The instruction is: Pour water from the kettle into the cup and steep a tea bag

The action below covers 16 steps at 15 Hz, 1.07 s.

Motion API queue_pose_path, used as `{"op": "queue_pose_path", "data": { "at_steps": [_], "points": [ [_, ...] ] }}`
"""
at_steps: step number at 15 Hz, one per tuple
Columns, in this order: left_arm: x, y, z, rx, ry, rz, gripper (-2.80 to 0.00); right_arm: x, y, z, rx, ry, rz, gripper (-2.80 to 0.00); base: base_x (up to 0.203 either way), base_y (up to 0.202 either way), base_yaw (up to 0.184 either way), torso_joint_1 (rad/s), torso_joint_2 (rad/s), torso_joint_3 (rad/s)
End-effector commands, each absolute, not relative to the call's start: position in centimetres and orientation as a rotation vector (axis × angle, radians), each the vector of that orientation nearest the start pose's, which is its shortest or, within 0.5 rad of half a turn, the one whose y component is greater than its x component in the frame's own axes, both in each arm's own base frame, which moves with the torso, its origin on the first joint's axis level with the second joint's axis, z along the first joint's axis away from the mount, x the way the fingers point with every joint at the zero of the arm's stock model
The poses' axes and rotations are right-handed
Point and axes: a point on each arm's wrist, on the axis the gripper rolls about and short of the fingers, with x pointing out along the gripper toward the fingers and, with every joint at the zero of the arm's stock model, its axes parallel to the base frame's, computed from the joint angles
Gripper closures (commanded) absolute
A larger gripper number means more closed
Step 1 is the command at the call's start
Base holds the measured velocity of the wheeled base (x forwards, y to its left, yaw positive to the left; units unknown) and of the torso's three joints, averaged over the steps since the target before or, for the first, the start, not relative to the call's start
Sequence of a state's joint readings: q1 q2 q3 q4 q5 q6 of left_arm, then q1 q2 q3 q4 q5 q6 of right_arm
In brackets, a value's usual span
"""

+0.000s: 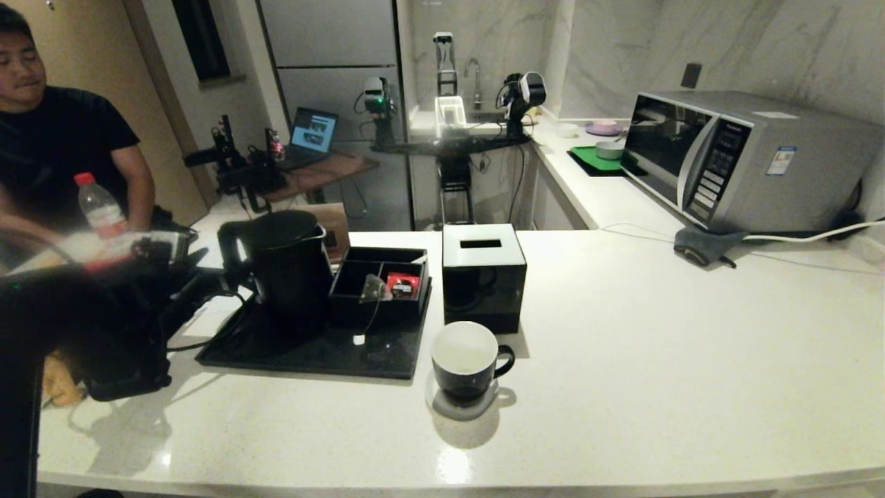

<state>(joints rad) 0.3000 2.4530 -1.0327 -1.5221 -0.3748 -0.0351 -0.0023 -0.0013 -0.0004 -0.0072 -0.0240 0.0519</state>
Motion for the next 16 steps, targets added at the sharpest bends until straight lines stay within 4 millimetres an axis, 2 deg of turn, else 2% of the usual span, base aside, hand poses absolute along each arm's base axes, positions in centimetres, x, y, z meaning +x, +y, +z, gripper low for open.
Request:
{"op": "queue_pose_path", "data": {
  "at_steps": [1,16],
  "points": [
    [41.97,12.15,4.48,0.018,-0.155,-0.078,-2.8,-2.28,-0.05,7.63,0.052,-0.008,-0.026,0.0,0.0,0.0,0.0,0.0,0.0,0.0],
    [42.91,12.42,4.89,0.034,-0.196,-0.076,-2.8,-2.28,-0.05,7.63,0.052,-0.009,-0.026,0.0,0.0,0.0,0.0,0.0,0.0,0.0]
  ]
}}
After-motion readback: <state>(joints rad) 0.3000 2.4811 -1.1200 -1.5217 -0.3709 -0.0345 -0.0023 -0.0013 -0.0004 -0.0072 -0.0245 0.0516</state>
